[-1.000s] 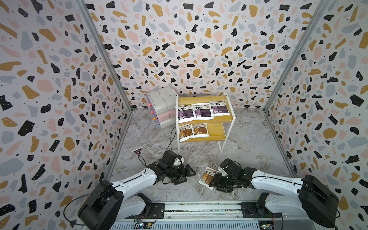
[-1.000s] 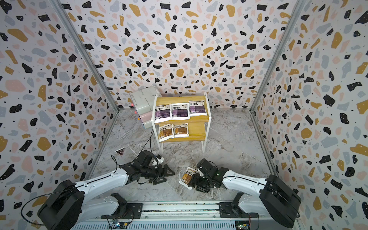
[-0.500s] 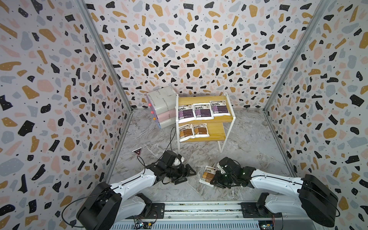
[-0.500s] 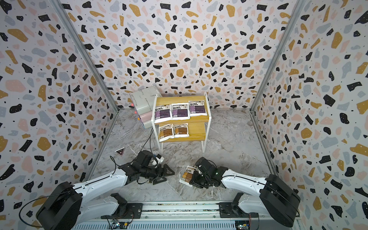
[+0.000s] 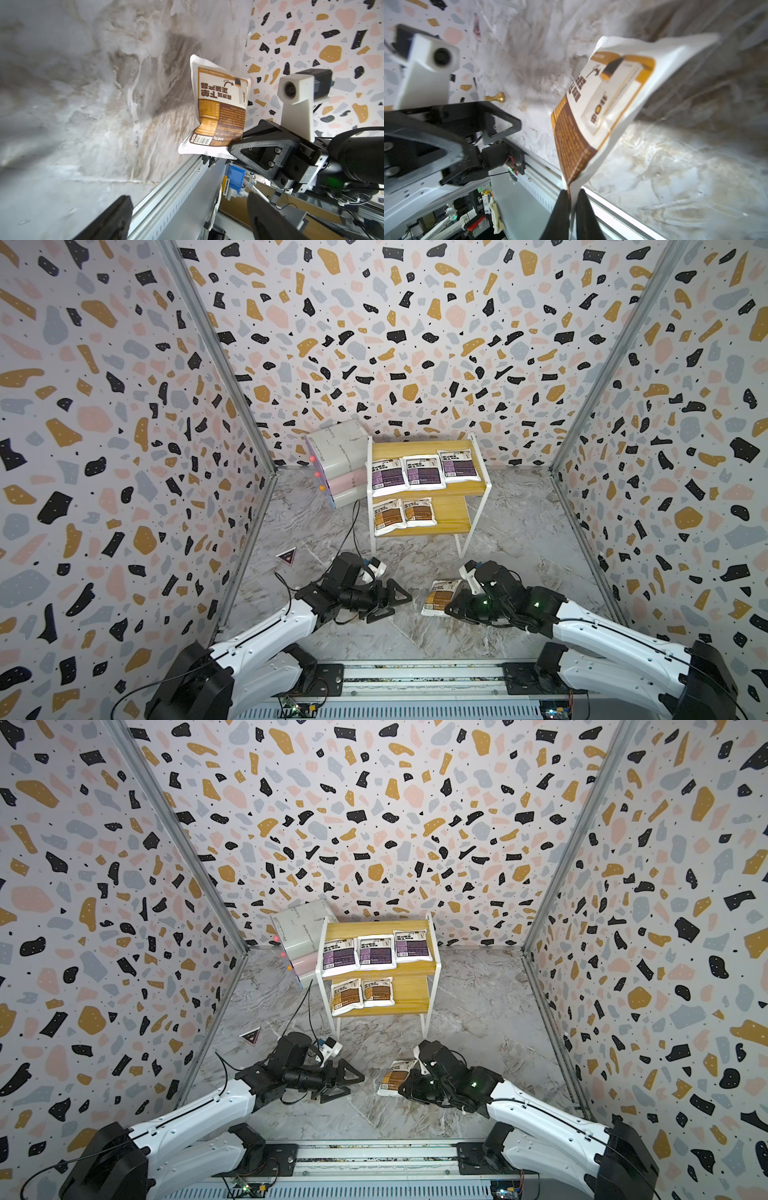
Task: Place the bagged coffee beans on the shelf by color
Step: Pick up the bagged coffee beans at the center of the board.
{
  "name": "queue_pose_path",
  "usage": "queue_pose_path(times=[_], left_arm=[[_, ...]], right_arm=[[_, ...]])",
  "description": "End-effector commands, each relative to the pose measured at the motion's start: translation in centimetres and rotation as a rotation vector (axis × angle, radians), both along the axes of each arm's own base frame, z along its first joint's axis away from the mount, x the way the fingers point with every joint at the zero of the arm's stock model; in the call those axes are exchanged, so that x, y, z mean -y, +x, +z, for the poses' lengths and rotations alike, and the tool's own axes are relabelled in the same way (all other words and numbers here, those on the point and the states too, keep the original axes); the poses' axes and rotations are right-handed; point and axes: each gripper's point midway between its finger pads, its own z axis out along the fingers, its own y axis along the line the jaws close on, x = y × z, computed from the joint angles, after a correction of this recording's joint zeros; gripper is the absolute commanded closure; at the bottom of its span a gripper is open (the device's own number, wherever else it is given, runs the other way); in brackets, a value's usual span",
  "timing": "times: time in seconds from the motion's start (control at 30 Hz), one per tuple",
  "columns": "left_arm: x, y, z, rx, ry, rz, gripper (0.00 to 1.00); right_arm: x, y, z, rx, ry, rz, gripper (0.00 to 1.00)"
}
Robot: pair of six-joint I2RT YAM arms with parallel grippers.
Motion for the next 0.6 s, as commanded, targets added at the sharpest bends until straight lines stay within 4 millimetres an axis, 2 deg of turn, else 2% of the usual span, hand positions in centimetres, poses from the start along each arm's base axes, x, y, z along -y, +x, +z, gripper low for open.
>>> queue_pose_path(times=[0.0,0.1,0.27,0.57], left_arm=[[1.5,0.9,4.7,0.067,-0.131,-0.046,0.10],[1.8,1.5,7.0,0.097,-0.167,-0.074,0.10],[2.0,2.1,9.2,0.132,-0.196,-0.110,0.10],[1.9,1.4,9.4,0.128,-0.204,-0.141,0.10]], right_arm=[[-0.2,-0.3,2.7,0.069,0.035,0.089,0.88],[-0.9,-0.7,4.6,0.089,0.086,0.159,0.89],[-2.1,-1.2,7.0,0.105,0.157,0.238,0.89],[-3.9,-1.2,9.9,0.142,0.271,0.298,0.90]])
